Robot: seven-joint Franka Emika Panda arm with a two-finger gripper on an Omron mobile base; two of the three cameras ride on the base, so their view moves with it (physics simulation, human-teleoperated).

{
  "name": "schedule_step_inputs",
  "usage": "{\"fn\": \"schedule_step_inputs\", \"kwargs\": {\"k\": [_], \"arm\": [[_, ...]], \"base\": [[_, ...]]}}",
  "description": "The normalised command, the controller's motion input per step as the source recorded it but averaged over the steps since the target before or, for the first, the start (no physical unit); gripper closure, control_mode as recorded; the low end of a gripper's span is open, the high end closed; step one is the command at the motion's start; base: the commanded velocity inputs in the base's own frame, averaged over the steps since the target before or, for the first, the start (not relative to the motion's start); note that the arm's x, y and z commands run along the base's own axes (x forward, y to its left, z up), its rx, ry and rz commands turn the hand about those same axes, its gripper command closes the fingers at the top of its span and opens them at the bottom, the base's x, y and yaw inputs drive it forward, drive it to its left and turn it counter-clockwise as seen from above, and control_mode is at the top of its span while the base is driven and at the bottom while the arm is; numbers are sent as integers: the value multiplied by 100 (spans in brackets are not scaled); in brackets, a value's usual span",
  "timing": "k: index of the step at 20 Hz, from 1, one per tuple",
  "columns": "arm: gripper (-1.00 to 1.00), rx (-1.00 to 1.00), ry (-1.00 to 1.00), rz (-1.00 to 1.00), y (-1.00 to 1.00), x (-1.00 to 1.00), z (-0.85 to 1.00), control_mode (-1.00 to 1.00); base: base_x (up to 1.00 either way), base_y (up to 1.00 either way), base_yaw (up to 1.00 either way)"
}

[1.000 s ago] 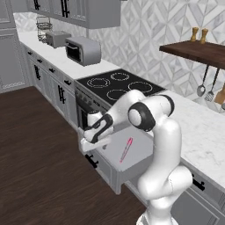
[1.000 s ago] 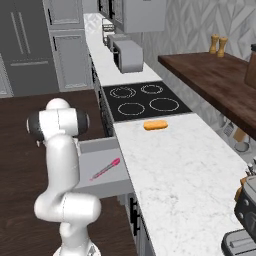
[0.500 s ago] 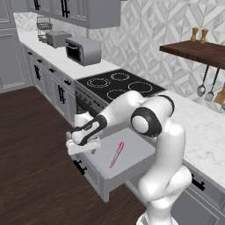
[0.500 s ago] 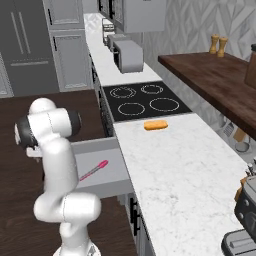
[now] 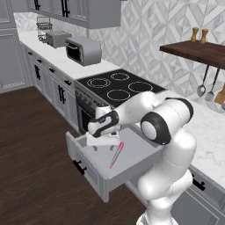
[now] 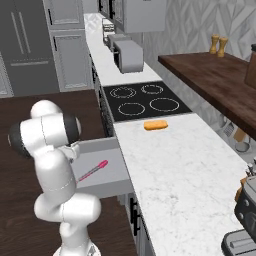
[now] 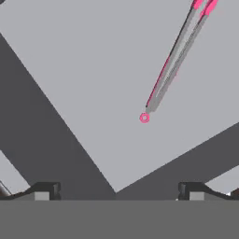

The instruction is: Pick the tongs from the drawer and place it on the counter.

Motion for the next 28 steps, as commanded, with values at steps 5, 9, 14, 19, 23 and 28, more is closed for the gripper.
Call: {"fn": "schedule_step_inputs", "kwargs": {"k": [5,9,14,19,23,28], "arm": [[-100,0,4,-23,-71,2,0,-100],[-100,0,0,0,-40,30,-23,-100],[-100,-1,0,0,-12,41,-55,-100],[-100,-2,0,0,0,64,-52,-100],[-100,0,0,0,-1,51,-38,-100],[-100,0,0,0,-10,38,-37,-100]], "base": [[0,0,0],[0,0,0],[0,0,0],[0,0,0],[0,0,0],[0,0,0]]}}
